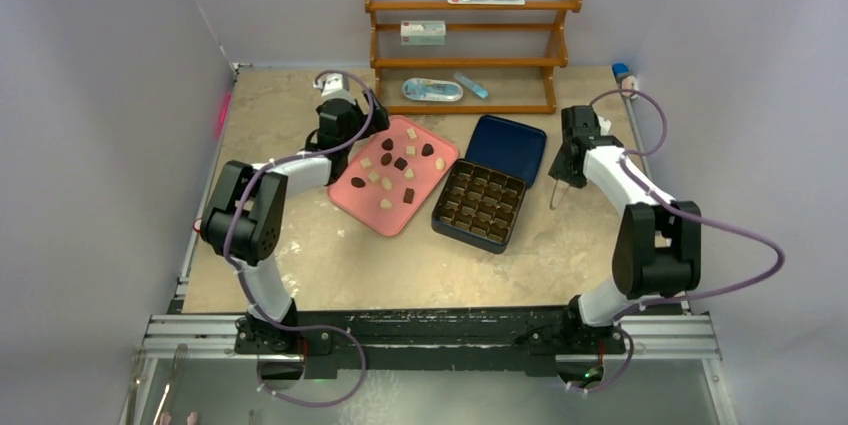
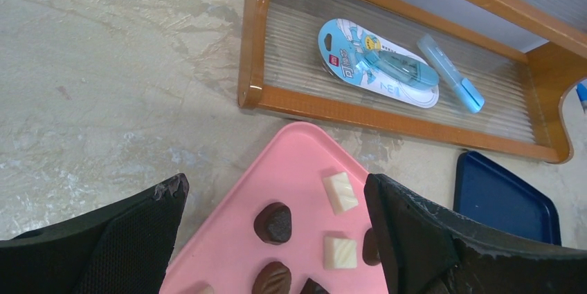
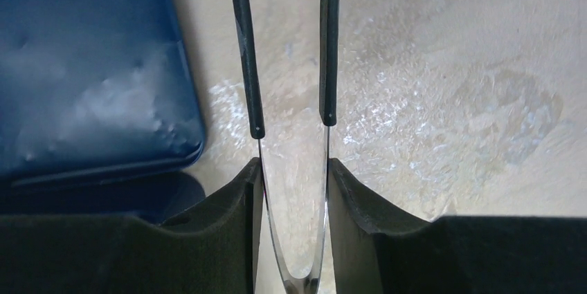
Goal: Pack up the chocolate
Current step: Pick up the clamp at the center of the board, then pick up the fake chocolate from the plate.
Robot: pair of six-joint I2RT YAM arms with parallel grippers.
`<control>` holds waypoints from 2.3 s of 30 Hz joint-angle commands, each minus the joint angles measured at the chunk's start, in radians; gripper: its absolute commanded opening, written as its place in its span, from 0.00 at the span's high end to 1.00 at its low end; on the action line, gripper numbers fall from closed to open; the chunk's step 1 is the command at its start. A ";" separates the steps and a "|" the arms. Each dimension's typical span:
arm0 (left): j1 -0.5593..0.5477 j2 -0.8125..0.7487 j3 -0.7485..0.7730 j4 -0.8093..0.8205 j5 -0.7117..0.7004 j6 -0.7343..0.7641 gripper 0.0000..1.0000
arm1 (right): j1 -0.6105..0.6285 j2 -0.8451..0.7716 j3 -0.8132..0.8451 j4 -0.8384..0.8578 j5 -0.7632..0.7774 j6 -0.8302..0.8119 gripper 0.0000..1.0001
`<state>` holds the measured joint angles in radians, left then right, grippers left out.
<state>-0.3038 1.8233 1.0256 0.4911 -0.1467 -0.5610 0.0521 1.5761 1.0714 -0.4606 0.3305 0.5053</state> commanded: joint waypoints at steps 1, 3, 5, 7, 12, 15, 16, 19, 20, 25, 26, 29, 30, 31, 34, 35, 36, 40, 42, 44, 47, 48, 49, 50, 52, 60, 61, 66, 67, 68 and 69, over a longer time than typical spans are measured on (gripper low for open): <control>-0.021 -0.074 -0.026 -0.002 -0.033 -0.010 0.02 | 0.005 -0.066 0.027 -0.006 -0.118 -0.190 0.79; -0.029 -0.093 -0.036 -0.009 -0.039 -0.011 0.02 | 0.005 -0.085 0.033 -0.022 -0.133 -0.209 0.79; -0.037 -0.111 -0.039 -0.019 -0.047 -0.011 0.03 | 0.005 -0.106 0.034 -0.033 -0.158 -0.222 0.79; -0.043 -0.128 -0.041 -0.036 -0.052 -0.009 0.02 | 0.005 -0.129 0.033 -0.042 -0.193 -0.234 0.79; -0.052 -0.185 -0.057 -0.074 -0.071 -0.020 0.03 | 0.023 -0.192 0.032 -0.078 -0.285 -0.267 0.80; -0.059 -0.228 -0.080 -0.104 -0.095 -0.041 0.02 | 0.058 -0.219 0.049 -0.113 -0.315 -0.286 0.80; -0.062 -0.243 -0.088 -0.117 -0.105 -0.048 0.02 | 0.076 -0.223 0.058 -0.128 -0.321 -0.292 0.80; -0.073 -0.291 -0.120 -0.151 -0.132 -0.071 0.02 | 0.149 -0.228 0.088 -0.175 -0.327 -0.305 0.80; -0.078 -0.307 -0.132 -0.160 -0.142 -0.079 0.02 | 0.171 -0.229 0.097 -0.188 -0.328 -0.305 0.80; -0.108 -0.382 -0.174 -0.186 -0.172 -0.098 0.02 | 0.256 -0.258 0.107 -0.199 -0.391 -0.289 0.82; -0.116 -0.394 -0.182 -0.186 -0.176 -0.100 0.02 | 0.274 -0.259 0.110 -0.202 -0.394 -0.286 0.82; -0.138 -0.427 -0.193 -0.195 -0.185 -0.102 0.02 | 0.329 -0.252 0.121 -0.208 -0.397 -0.282 0.82; -0.145 -0.435 -0.193 -0.200 -0.187 -0.102 0.02 | 0.346 -0.248 0.123 -0.206 -0.397 -0.282 0.82; -0.151 -0.444 -0.195 -0.204 -0.188 -0.101 0.02 | 0.364 -0.242 0.125 -0.202 -0.397 -0.277 0.82; -0.164 -0.465 -0.192 -0.221 -0.185 -0.096 0.01 | 0.431 -0.210 0.142 -0.191 -0.388 -0.268 0.82; -0.168 -0.472 -0.189 -0.229 -0.185 -0.092 0.01 | 0.455 -0.196 0.153 -0.190 -0.380 -0.266 0.82; -0.170 -0.480 -0.187 -0.237 -0.185 -0.090 0.01 | 0.480 -0.177 0.165 -0.187 -0.371 -0.265 0.82; -0.172 -0.519 -0.188 -0.273 -0.185 -0.076 0.01 | 0.573 -0.090 0.224 -0.171 -0.348 -0.255 0.81; -0.172 -0.544 -0.186 -0.297 -0.191 -0.068 0.01 | 0.614 -0.041 0.258 -0.161 -0.338 -0.252 0.81; -0.171 -0.566 -0.185 -0.333 -0.208 -0.064 0.00 | 0.650 0.014 0.309 -0.164 -0.333 -0.252 0.81; -0.172 -0.598 -0.194 -0.377 -0.233 -0.066 0.00 | 0.686 0.095 0.375 -0.181 -0.334 -0.252 0.81; -0.172 -0.606 -0.200 -0.386 -0.239 -0.070 0.00 | 0.692 0.117 0.392 -0.185 -0.334 -0.252 0.81; -0.171 -0.614 -0.205 -0.396 -0.245 -0.080 0.00 | 0.699 0.137 0.411 -0.185 -0.334 -0.254 0.81; -0.171 -0.619 -0.207 -0.409 -0.251 -0.094 0.00 | 0.707 0.156 0.429 -0.188 -0.327 -0.254 0.81; -0.172 -0.625 -0.208 -0.453 -0.266 -0.133 0.00 | 0.719 0.202 0.468 -0.204 -0.316 -0.259 0.81; -0.172 -0.614 -0.233 -0.480 -0.281 -0.219 0.00 | 0.743 0.318 0.565 -0.274 -0.267 -0.289 0.79; -0.171 -0.610 -0.236 -0.482 -0.281 -0.226 0.00 | 0.744 0.330 0.576 -0.281 -0.261 -0.291 0.79; -0.172 -0.592 -0.237 -0.490 -0.288 -0.248 0.00 | 0.747 0.375 0.618 -0.317 -0.251 -0.304 0.75; -0.171 -0.589 -0.235 -0.490 -0.290 -0.251 0.00 | 0.748 0.381 0.622 -0.321 -0.252 -0.307 0.74; -0.172 -0.587 -0.235 -0.490 -0.290 -0.254 0.00 | 0.751 0.387 0.626 -0.325 -0.252 -0.307 0.74; -0.172 -0.586 -0.235 -0.489 -0.291 -0.256 0.00 | 0.752 0.390 0.628 -0.327 -0.253 -0.308 0.73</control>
<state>-0.4725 1.2301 0.7937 -0.0029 -0.4179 -0.7849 0.7929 1.9697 1.6459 -0.7368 0.0616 0.2214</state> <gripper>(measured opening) 0.998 0.320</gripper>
